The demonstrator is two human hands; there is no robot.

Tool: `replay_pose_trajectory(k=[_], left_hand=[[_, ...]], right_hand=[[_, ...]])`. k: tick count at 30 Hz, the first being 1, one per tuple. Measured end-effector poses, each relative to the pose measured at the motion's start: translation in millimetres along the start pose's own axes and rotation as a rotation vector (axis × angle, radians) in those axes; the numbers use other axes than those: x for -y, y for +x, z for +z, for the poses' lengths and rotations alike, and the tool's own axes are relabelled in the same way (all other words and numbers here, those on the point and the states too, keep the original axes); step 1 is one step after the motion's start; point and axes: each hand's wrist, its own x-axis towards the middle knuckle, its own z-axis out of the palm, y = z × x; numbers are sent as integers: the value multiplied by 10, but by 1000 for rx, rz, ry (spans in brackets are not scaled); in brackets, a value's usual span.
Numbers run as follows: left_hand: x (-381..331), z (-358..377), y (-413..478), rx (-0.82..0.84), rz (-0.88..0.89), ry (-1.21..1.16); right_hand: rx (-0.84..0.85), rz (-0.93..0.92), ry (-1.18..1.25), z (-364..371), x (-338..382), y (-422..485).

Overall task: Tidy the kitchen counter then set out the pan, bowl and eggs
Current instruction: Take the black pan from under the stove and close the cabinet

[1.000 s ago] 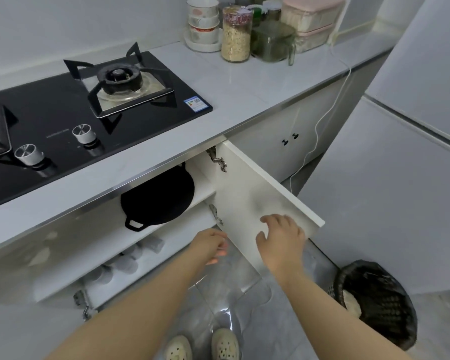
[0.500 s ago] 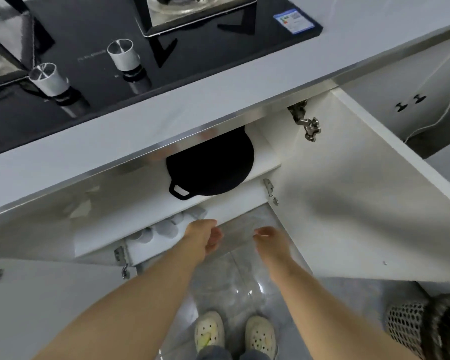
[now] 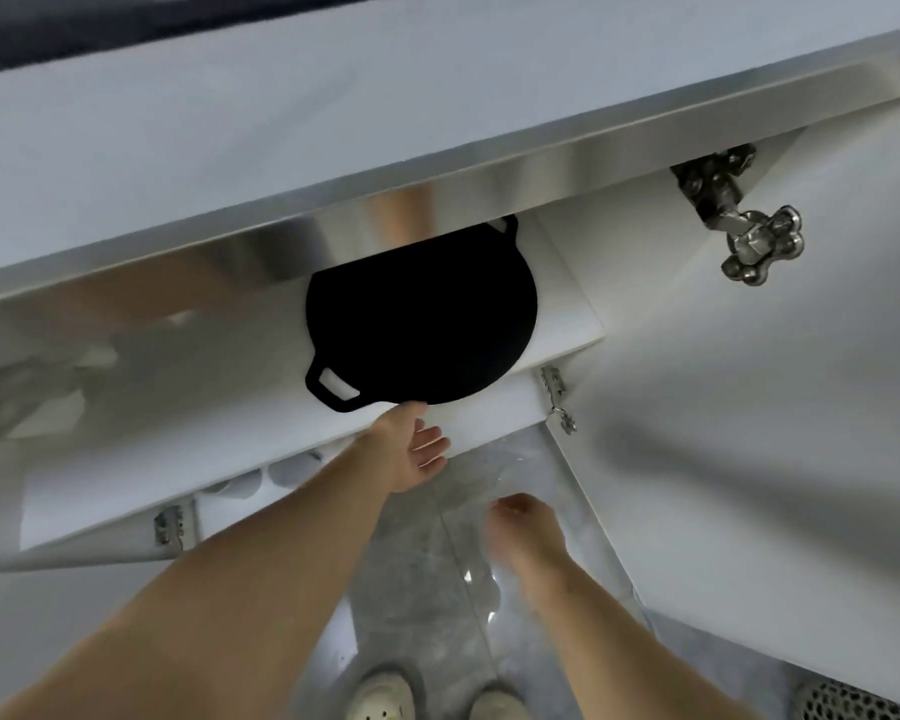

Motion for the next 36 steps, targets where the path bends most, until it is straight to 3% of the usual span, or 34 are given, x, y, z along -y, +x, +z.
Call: replay_pose_trajectory(k=[8, 14, 18, 21, 25, 29, 36], left_hand=[[-86, 408, 170, 51, 12, -283], [135, 273, 122, 61, 128, -197], [323, -23, -86, 83, 244, -115], [484, -202, -386, 89, 321, 9], [639, -339, -821, 139, 397, 70], [735, -442, -1283, 157, 369, 82], [1017, -616, -2040, 17, 292, -34]], right_hand=[[7, 66, 2, -243, -15, 173], [115, 203, 241, -332, 78, 55], [74, 248, 397, -268, 101, -41], [92, 210, 582, -295, 161, -195], [254, 102, 878, -357, 293, -466], [162, 119, 897, -413, 312, -853], [200, 198, 862, -443, 102, -1659]])
